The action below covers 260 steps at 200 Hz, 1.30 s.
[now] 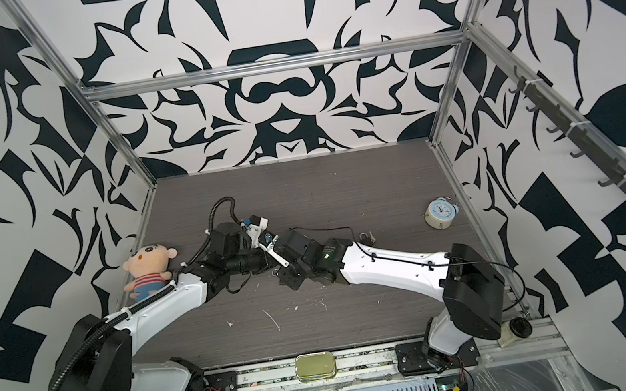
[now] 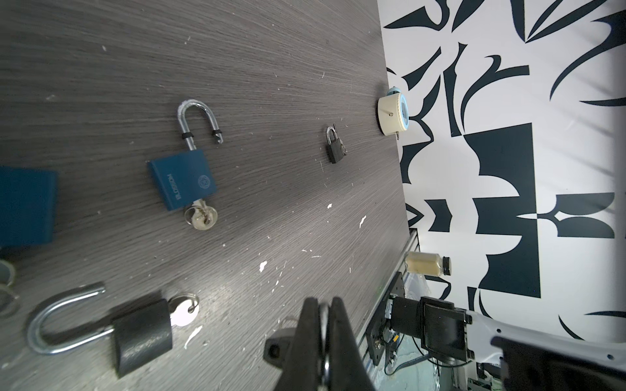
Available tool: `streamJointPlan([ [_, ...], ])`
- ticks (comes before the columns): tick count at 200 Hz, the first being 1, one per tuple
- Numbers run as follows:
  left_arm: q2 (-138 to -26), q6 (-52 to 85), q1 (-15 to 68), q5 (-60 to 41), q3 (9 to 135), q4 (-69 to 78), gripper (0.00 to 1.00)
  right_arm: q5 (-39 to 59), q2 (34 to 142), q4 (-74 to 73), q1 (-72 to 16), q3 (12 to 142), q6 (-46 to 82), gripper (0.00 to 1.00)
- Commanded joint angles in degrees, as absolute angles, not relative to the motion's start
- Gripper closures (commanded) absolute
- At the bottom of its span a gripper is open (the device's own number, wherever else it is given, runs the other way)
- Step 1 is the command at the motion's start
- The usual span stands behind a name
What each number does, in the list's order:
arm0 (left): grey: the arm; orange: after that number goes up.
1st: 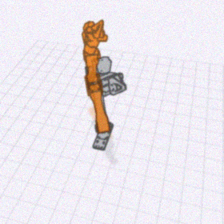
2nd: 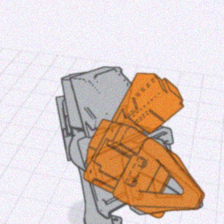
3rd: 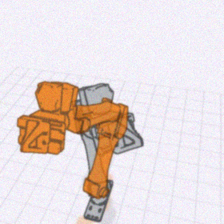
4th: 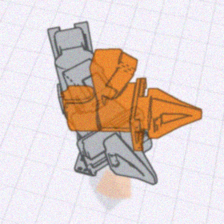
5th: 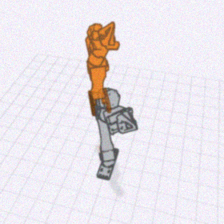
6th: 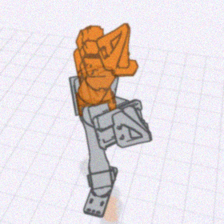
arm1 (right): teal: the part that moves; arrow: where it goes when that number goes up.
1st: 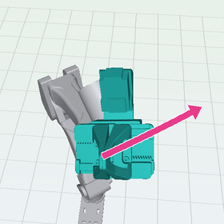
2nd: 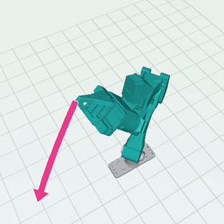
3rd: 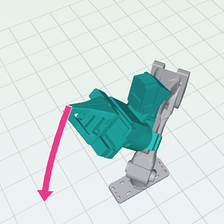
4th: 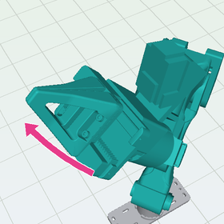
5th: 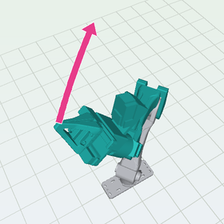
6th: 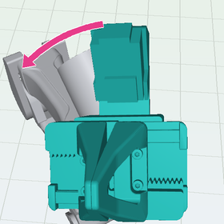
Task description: Lock with the key
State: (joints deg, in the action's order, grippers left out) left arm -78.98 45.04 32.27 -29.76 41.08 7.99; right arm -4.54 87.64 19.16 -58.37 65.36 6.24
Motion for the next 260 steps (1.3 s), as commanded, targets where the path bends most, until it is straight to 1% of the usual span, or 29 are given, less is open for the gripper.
streamJointPlan([
  [1,-77.6,45.3,32.5,-29.2,41.7,9.6,1.0,-2.8,85.0,17.7,-58.6,65.6,7.2,0.74],
  [15,-77.3,45.5,32.5,-28.1,41.7,9.2,1.0,-1.8,84.1,18.3,-58.6,65.1,8.0,0.66],
  [31,-77.1,45.5,32.5,-27.4,42.0,9.0,1.0,-0.9,81.9,18.4,-58.5,63.7,9.2,0.62],
  [63,-75.5,46.9,32.5,-26.3,42.5,8.8,1.0,2.4,75.2,16.3,-55.8,58.7,12.1,0.61],
  [89,-73.7,47.8,32.5,-25.1,43.5,6.9,1.0,10.2,69.4,10.2,-48.8,52.1,14.2,0.62],
  [111,-73.5,49.0,32.5,-25.3,44.9,5.0,1.0,11.7,66.8,5.2,-46.2,47.9,13.2,0.63],
  [163,-73.5,51.3,33.3,-26.5,47.2,2.3,1.0,12.2,69.4,-1.2,-46.1,46.0,8.9,0.64],
  [171,-71.6,51.5,33.6,-26.3,47.4,1.9,1.0,12.2,69.9,-2.3,-46.1,45.9,8.5,0.64],
  [213,-71.0,52.8,34.8,-25.9,48.7,1.0,1.0,14.2,73.8,-2.7,-46.1,48.5,6.7,0.65],
  [260,-70.7,53.5,35.0,-26.4,49.3,1.0,1.0,14.5,75.4,-3.9,-46.1,49.7,7.0,0.69],
])
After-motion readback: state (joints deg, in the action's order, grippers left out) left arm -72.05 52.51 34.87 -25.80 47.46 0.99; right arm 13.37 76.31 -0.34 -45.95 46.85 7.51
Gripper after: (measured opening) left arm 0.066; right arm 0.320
